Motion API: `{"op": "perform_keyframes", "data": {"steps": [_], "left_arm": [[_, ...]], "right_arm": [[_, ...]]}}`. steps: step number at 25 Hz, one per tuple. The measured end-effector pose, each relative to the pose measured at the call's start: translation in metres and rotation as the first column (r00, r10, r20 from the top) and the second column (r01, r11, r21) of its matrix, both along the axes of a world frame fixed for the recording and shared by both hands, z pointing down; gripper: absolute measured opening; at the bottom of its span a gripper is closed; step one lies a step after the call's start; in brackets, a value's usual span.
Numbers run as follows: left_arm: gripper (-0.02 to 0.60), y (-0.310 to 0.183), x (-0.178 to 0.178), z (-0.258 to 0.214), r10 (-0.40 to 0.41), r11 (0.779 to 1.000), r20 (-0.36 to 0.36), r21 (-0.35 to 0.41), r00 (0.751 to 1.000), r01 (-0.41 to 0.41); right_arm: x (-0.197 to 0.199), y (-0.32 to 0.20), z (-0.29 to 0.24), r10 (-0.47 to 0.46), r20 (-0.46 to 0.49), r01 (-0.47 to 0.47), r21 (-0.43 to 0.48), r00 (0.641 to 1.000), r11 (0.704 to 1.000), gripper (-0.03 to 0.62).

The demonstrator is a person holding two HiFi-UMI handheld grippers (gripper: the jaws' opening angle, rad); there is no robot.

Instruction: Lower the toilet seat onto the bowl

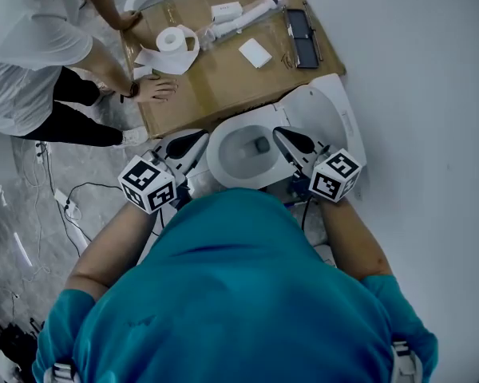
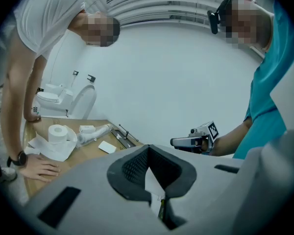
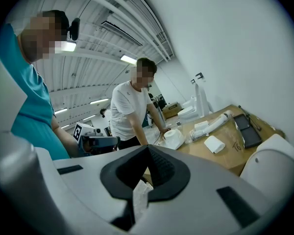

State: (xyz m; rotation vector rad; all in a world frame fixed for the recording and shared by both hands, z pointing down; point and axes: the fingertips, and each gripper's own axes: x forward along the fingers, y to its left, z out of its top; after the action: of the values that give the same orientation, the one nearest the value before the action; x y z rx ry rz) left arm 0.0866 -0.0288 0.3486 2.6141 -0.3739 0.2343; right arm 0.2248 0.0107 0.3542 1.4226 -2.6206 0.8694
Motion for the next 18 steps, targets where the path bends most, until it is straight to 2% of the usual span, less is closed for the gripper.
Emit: {"op": "perform_keyframes", "data": {"steps": [8,18], "left_arm": [[-0.006,0.0022,0.0005,0.0015,0.016,1.000,0.009,0.001,1.000,-0.016],[-0.006,0.0034,0.0022,-0.0039,0.030,0.999,0.013,0.011,0.999,-0.030]], "right_arm": [[0.0072,0.0005,0.0015,0.021,-0.002,-0.021,-0.002,1.000,1.000,-0.002],[0.0044,0.0031,-0.0016,-0.009,-0.037,0.009,0.000,0.999,1.000,-0.003]]}}
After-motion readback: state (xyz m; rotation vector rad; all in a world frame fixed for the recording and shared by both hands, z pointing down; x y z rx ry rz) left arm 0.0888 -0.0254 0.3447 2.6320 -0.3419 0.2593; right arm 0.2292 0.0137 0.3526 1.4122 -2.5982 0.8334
